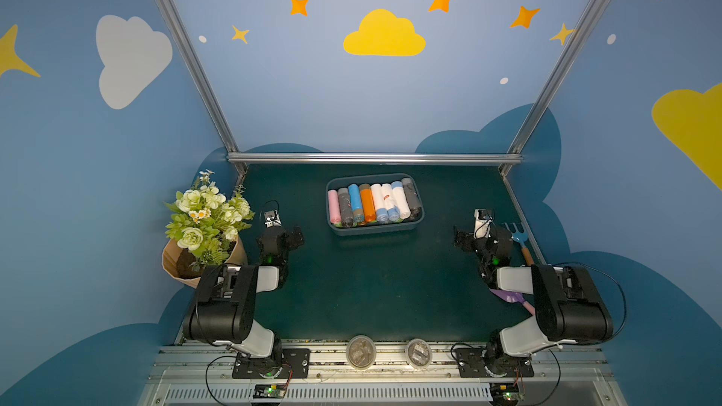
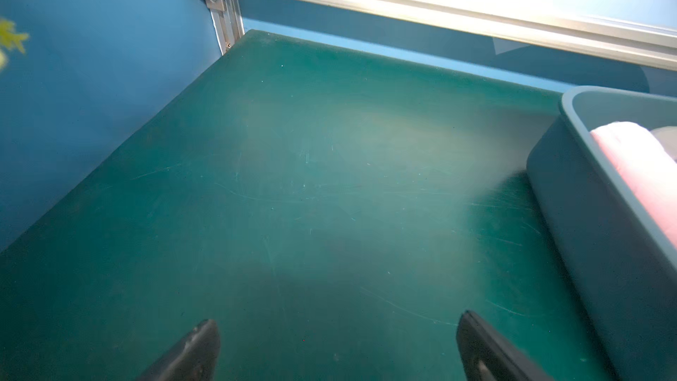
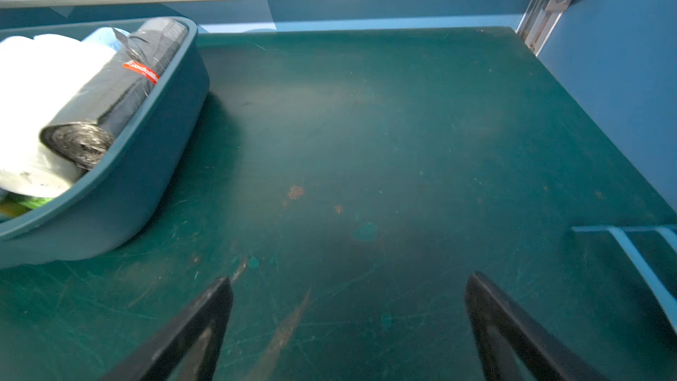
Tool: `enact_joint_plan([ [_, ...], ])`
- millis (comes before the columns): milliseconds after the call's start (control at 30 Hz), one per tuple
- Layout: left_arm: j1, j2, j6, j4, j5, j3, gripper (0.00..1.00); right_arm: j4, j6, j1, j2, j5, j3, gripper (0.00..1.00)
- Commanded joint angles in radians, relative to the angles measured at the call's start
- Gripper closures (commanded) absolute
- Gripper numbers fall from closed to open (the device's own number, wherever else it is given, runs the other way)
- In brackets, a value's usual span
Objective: Put the roll of trash bags into the storage box
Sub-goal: Reset both arms
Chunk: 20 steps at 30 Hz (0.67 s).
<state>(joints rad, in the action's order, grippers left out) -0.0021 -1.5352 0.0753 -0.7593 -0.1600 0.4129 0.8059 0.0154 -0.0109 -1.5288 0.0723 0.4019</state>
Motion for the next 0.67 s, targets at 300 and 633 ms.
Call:
enact_joint_plan([
  [300, 0.002, 0.012, 0.004, 0.009, 0.014, 0.004, 0.00, -0.034, -0.002, -0.006, 0.018, 0.003, 0.014, 0.03],
  [633, 0.002, 0.012, 0.004, 0.009, 0.014, 0.005, 0.00, -0.033, 0.005, -0.024, 0.021, -0.028, 0.011, 0.03],
])
